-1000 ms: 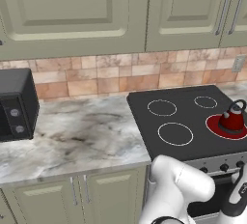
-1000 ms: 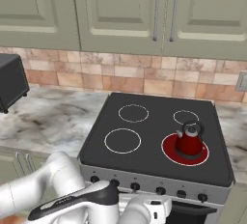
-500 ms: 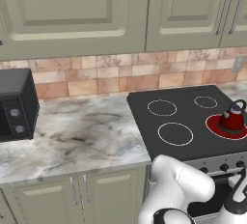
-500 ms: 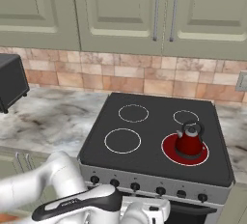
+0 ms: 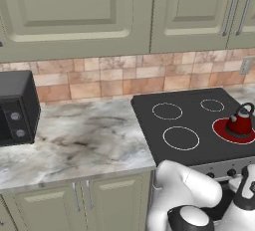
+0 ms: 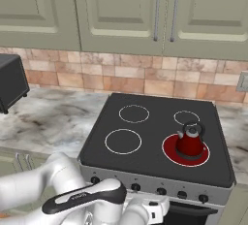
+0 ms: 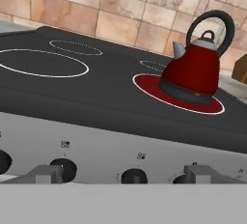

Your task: The kettle is done boiling. Turn off the stove, then wait for 300 timesteps before moving the kettle to the dining table.

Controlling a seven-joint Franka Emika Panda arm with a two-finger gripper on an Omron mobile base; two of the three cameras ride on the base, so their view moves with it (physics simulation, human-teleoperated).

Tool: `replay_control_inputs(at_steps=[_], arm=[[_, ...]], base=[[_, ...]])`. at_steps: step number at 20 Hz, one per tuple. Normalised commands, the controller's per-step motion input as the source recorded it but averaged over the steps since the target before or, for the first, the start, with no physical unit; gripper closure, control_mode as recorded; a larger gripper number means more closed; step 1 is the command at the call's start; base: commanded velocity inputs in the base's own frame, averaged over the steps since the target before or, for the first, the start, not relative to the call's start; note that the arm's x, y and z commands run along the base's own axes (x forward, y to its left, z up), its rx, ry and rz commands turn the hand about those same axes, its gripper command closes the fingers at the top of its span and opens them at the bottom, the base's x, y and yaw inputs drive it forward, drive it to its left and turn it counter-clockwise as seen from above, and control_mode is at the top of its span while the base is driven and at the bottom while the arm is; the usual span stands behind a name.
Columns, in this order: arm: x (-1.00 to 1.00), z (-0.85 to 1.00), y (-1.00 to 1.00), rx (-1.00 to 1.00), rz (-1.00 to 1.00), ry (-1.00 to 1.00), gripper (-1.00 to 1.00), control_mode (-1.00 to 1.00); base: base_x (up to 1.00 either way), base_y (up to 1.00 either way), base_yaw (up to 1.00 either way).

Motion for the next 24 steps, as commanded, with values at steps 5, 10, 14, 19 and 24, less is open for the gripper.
replay_control_inputs(at_steps=[5, 10, 14, 19, 24], arm=[[0.13, -0.33, 0.00, -0.01, 0.00, 0.00, -1.00, -1.00], [0.07, -0.35, 0.00, 0.00, 0.00, -0.01, -1.00, -1.00], [0.12, -0.32, -0.11, -0.01, 0.00, -0.02, -1.00, -1.00], [0.06, -0.25, -0.14, 0.00, 0.00, -0.03, -1.00, -1.00], [0.00, -0.18, -0.16, 0.00, 0.00, -0.04, -1.00, -1.00]], base=[[0.00, 0.00, 0.00], [0.00, 0.00, 0.00], [0.00, 0.00, 0.00], [0.00, 0.00, 0.00], [0.00, 0.00, 0.00]])
